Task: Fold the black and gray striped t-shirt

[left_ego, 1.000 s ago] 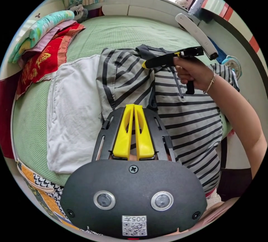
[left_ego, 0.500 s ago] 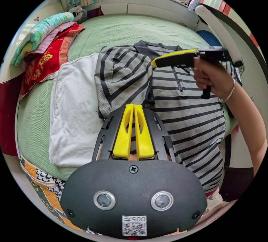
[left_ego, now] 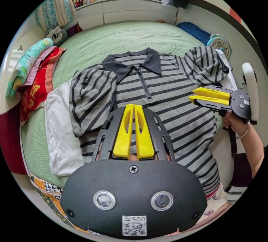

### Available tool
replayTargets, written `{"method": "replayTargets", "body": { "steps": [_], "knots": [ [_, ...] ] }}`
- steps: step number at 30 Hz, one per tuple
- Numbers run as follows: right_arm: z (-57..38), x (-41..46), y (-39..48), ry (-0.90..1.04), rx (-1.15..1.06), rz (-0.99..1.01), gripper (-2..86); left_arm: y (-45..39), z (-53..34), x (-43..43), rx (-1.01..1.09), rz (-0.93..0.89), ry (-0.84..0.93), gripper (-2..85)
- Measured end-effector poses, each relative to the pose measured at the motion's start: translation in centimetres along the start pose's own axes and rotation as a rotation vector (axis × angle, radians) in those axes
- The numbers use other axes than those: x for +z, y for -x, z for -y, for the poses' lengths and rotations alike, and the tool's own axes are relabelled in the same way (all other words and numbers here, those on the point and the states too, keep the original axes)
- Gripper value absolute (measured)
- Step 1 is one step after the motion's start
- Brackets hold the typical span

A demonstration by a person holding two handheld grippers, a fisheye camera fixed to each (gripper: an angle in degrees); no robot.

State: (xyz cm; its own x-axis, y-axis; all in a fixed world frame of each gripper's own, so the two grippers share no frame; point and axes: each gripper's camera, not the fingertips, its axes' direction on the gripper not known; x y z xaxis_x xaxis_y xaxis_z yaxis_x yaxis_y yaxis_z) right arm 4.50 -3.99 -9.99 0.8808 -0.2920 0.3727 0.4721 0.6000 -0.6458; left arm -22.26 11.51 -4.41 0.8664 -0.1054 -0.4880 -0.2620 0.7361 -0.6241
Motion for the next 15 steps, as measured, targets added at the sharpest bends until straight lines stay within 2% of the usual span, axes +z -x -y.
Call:
{"method": "replayTargets", "body": {
  "steps": [3, 8, 12, 15],
  "knots": [
    [-2.0, -2.6, -3.7, -0.051, 0.091, -0.08, 9.3, -1.2, 0.1, 0.5, 0.013, -0.025, 0.007, -0.6],
    [-4.1, -6.1, -13.3, -0.137, 0.392, -0.112, 12.0, -2.0, 1.0, 1.4, 0.023, -0.025, 0.018, -0.6],
    [-4.0, -4.9, -18.2, -0.096, 0.534, -0.098, 13.2, -1.6, 2.0, 1.9, -0.01, -0.077, 0.015, -0.5],
    [-3.8, -2.7, -20.4, -0.043, 0.603, -0.018, 12.7, -1.8, 2.4, 2.1, 0.003, -0.076, 0.019, -0.5]
  ]
}}
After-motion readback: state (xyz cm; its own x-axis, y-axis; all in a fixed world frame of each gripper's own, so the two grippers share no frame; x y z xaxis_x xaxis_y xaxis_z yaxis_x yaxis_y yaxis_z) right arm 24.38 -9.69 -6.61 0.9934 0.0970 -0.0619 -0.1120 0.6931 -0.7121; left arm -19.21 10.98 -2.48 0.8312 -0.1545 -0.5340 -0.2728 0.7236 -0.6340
